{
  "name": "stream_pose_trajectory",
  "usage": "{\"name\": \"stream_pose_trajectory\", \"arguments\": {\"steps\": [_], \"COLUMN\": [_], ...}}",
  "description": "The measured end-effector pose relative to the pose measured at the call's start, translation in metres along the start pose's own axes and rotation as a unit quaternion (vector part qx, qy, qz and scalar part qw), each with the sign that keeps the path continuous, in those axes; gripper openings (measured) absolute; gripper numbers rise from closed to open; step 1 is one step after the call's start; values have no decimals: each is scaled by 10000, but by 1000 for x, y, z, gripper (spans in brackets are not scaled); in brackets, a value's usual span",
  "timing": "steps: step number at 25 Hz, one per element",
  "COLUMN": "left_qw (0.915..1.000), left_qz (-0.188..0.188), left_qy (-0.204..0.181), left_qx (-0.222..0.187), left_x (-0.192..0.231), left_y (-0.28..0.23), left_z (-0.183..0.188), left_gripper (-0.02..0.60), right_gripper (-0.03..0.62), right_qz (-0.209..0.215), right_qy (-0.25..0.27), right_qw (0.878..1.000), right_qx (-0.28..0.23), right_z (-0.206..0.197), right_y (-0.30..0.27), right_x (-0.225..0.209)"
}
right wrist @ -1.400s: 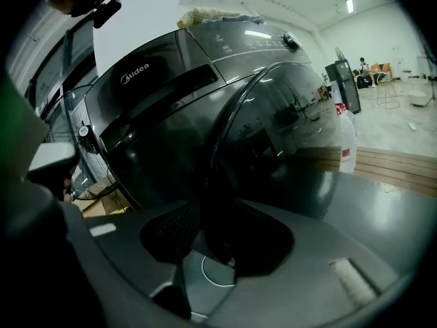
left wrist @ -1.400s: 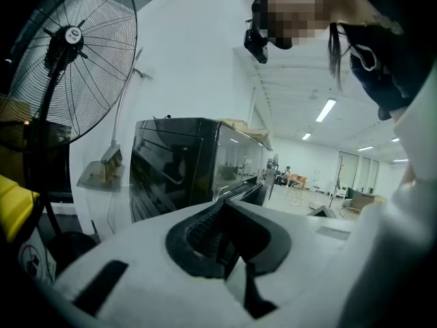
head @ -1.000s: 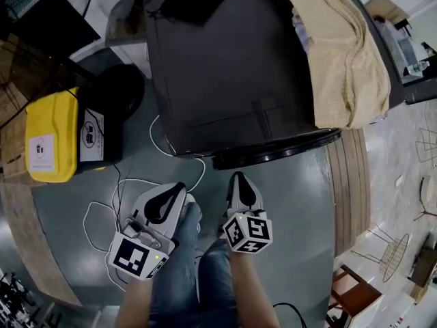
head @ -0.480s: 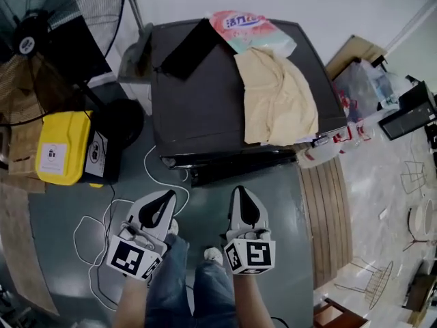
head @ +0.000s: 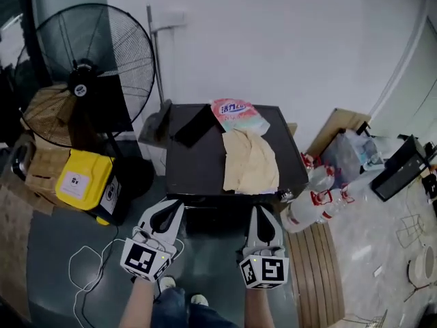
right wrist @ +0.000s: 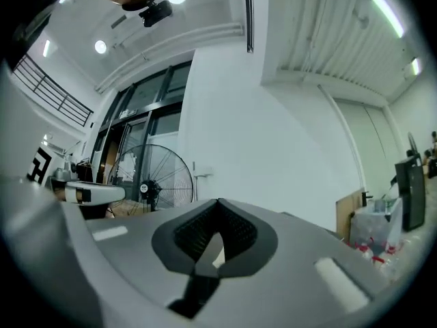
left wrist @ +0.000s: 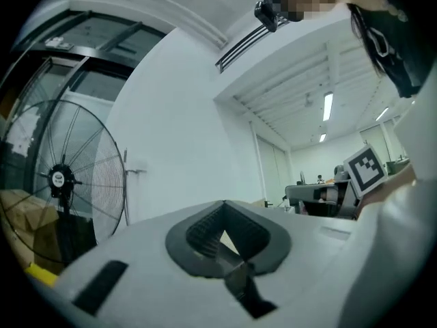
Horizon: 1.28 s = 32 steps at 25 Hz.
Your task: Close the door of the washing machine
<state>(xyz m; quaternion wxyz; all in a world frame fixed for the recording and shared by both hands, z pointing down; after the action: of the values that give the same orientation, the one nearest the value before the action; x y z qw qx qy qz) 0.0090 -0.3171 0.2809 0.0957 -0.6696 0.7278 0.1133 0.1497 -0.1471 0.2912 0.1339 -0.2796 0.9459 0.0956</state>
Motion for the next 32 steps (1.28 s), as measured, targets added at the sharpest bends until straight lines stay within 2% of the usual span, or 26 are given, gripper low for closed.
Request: {"name": "stream_pose_trajectory", "arguments": {"steps": [7, 11, 21, 32], "left_qw": [9987, 9974, 9967, 9966], "left_qz": [187, 329, 413, 530], "left_qy": [-371, -474, -471, -503], "left_qx": [-288, -439, -519, -371], "left_x": [26, 39, 35, 31], "left_y": [-1, 0, 20, 39], "left_z": [58, 80, 86, 84], "left_gripper": [-2, -2, -2, -2], "right_gripper": [9, 9, 8, 8], "right_qz": [90, 120, 69, 256], "right_qy": [173, 189, 205, 218], "right_qw": [9989, 9982, 9985, 9988], "right_qx": [-433, -564, -498, -368], "right_z": [63, 80, 82, 78], "right_y": [0, -4, 12, 16], "right_x": [17, 29, 38, 48]}}
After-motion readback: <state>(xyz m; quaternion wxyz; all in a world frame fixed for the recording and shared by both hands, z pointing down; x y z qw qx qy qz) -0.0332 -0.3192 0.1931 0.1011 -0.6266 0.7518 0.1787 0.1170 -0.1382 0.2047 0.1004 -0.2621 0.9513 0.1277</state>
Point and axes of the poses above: the fingertips, and each gripper's own axes: y backward along the fingers, x to its left, z out of its top, the point moved 5 cm from there along y, backward along the fingers, and after that the axes turned 13 degrees about -y, right-handed, at the moved point
